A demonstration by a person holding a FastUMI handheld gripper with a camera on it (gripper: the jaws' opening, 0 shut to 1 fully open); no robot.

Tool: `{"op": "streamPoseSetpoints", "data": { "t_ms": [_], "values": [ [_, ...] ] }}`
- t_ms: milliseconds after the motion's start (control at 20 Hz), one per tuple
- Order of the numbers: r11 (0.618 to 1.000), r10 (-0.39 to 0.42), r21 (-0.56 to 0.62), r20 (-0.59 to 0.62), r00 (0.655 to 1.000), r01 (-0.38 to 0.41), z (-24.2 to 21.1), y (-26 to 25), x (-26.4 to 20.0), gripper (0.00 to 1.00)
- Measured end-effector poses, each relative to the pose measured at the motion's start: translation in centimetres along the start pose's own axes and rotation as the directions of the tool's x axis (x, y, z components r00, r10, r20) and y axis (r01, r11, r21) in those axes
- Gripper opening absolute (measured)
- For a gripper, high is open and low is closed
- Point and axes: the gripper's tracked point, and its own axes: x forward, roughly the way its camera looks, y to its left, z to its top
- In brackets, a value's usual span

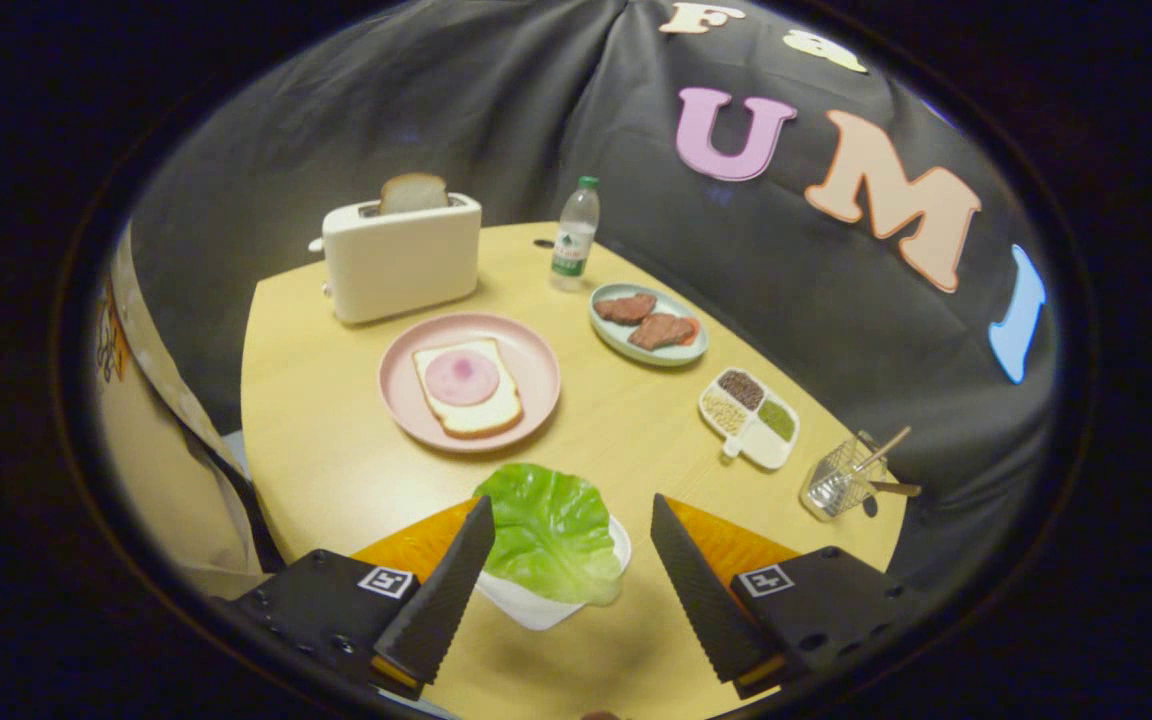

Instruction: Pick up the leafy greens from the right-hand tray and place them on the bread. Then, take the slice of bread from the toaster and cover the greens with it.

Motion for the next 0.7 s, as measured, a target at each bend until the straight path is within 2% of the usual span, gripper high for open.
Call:
{"op": "streamPoseSetpoints", "data": {
  "t_ms": [350,700],
  "values": [
    [0.990,0.116,-0.061,-0.184,0.976,-0.129,-5.3,1.8,4.4,1.00],
    [0.981,0.158,-0.059,-0.301,0.941,-0.183,-7.9,1.9,7.3,1.00]
  ]
}}
